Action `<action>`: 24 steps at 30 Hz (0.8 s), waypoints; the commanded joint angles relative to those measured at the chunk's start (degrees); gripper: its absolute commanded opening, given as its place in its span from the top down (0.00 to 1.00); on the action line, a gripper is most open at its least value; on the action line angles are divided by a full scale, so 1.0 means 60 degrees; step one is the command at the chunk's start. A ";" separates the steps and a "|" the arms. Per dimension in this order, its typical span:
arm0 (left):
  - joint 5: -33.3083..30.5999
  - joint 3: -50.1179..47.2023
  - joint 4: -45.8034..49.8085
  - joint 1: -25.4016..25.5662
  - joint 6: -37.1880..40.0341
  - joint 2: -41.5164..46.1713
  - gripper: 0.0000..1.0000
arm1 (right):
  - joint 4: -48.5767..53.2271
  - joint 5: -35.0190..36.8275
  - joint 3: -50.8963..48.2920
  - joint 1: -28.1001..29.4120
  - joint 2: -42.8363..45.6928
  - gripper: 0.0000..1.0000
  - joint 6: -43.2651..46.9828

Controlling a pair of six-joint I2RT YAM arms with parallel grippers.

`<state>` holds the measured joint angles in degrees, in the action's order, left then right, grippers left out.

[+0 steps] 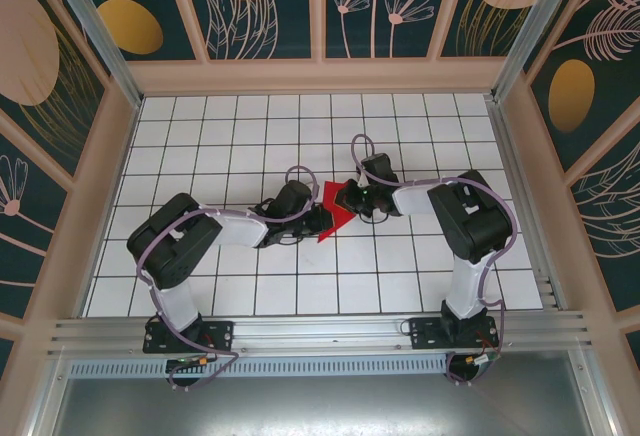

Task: Fold a paper plane with a square sheet of paper (pick it up from the middle)
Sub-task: Fourth fold the wing at the center of the table.

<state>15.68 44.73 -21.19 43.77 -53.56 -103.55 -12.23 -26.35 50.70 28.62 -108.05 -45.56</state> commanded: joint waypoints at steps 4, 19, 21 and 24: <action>0.0050 -0.0139 0.0158 -0.0033 -0.0347 -0.0076 0.87 | 0.1217 0.1313 -0.0208 0.0053 -0.0672 1.00 0.0006; -0.0477 -0.0292 0.0791 -0.0029 -0.0306 -0.0054 0.86 | 0.1356 0.1376 -0.0236 0.0049 -0.0819 1.00 0.0046; -0.0460 -0.0345 0.0765 -0.0029 -0.0320 -0.0014 0.86 | 0.1357 0.1388 -0.0219 0.0049 -0.0841 1.00 0.0049; -0.0369 -0.0478 0.0740 -0.0029 -0.0351 0.0005 0.86 | 0.1386 0.1388 -0.0214 0.0057 -0.0861 1.00 0.0036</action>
<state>13.89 43.62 -19.79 43.77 -55.20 -103.55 -12.03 -25.93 50.76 28.73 -108.09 -45.54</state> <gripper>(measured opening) 0.139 0.055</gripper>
